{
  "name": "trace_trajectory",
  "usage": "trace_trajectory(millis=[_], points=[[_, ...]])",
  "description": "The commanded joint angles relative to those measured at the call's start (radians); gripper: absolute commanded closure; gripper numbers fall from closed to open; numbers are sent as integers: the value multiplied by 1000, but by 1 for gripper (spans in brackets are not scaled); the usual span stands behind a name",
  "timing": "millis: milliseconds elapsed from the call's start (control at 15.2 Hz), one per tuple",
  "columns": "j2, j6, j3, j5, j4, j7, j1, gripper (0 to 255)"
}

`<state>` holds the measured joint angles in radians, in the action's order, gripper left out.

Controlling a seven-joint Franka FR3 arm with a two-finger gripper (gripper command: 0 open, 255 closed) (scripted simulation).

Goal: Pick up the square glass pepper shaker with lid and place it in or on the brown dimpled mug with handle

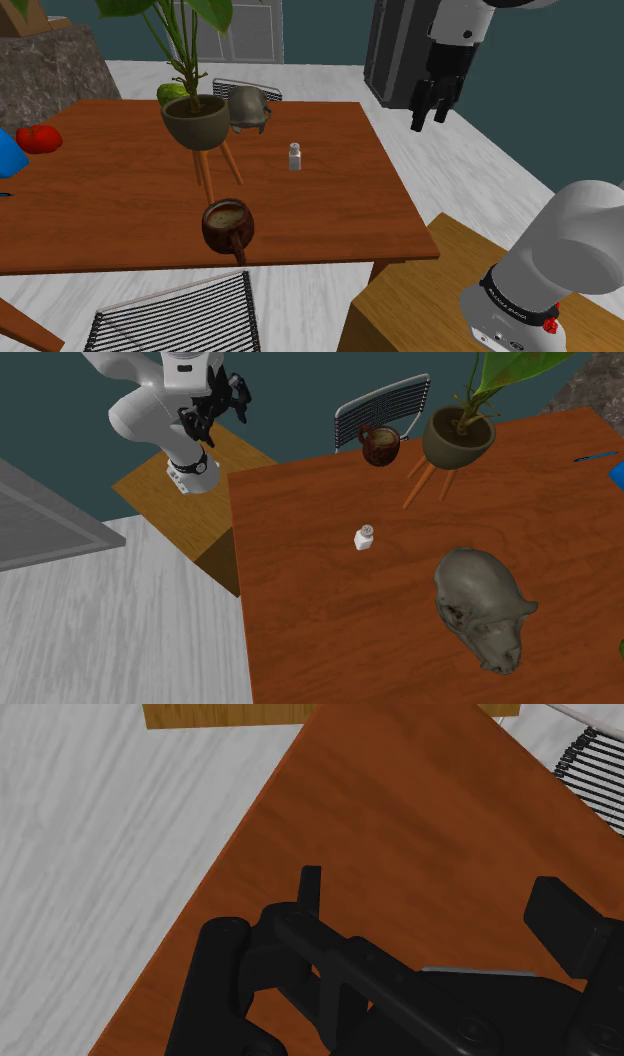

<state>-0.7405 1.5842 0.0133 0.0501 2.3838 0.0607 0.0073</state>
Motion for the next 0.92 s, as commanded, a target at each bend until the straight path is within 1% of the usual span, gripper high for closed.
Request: trace_trajectory(millis=[0, 396, 858], points=[[0, 0, 0, 0, 0, 0, 0, 0], [216, 151, -37, 25, -69, 53, 9, 0], [482, 281, -72, 33, -210, 113, 16, 0]])
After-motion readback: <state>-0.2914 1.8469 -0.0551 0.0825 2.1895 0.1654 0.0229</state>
